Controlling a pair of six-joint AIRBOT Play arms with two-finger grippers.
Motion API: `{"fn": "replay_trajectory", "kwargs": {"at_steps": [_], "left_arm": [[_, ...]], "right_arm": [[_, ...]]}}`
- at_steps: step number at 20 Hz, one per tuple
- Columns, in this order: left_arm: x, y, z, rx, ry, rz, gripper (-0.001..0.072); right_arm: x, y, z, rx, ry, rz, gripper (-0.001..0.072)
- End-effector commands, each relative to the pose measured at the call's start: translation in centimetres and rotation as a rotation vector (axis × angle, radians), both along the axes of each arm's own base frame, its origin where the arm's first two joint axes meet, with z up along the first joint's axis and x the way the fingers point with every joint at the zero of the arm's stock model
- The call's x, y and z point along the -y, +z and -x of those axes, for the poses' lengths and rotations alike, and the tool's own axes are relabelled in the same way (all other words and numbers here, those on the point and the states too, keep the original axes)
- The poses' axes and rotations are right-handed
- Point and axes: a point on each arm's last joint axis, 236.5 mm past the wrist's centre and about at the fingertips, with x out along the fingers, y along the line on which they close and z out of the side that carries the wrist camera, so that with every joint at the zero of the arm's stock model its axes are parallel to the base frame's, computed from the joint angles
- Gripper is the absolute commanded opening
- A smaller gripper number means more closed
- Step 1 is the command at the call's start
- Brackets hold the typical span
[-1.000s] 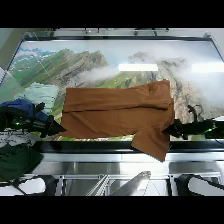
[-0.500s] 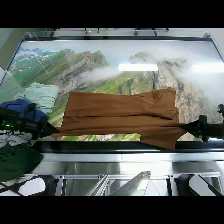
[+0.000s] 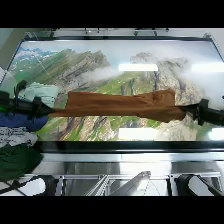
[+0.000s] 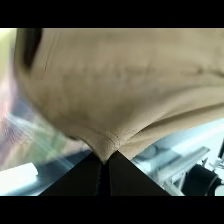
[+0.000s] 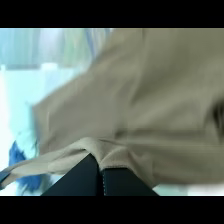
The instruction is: Fold the shirts.
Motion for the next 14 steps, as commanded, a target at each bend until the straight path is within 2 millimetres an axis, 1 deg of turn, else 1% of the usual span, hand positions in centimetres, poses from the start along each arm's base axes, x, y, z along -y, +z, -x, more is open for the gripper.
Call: {"fn": "replay_trajectory", "kwargs": {"at_steps": [1,3,5,6,7,9,12,13,14], "left_arm": [[0.9,-0.7,-4.9,0.015,-0.043,-0.003,0.0032],[2.0,-3.0,-7.1,-0.009,-0.086,0.004,0.0032],[2.9,-5.4,-9.0,-0.027,-0.112,0.005,0.0032],[3.2,-6.5,-9.7,-0.044,-0.119,0.009,0.0031],[3.5,-7.6,-10.3,-0.062,-0.123,0.014,0.0025],[3.8,-9.0,-11.5,-0.072,-0.132,0.016,0.0023],[4.1,-9.7,-12.5,-0.068,-0.143,0.016,0.0024],[4.3,-9.6,-12.6,-0.065,-0.148,0.015,0.0028],[4.4,-9.3,-12.5,-0.065,-0.153,0.017,0.0130]], "right_arm": [[1.6,-2.4,-5.5,0.064,-0.051,0.094,0.0015],[1.9,-4.5,-8.4,0.076,-0.054,0.125,0.0016],[1.4,-6.4,-10.5,0.081,-0.017,0.134,0.0016],[0.9,-7.4,-11.1,0.072,0.005,0.133,0.0016],[0.4,-8.4,-11.4,0.059,0.024,0.130,0.0016],[-0.1,-9.8,-11.8,0.048,0.048,0.138,0.0016],[0.0,-10.6,-11.6,0.034,0.052,0.151,0.0017],[0.0,-10.5,-11.6,0.035,0.054,0.151,0.0057],[-0.1,-10.4,-11.6,0.036,0.058,0.146,0.0222]]}}
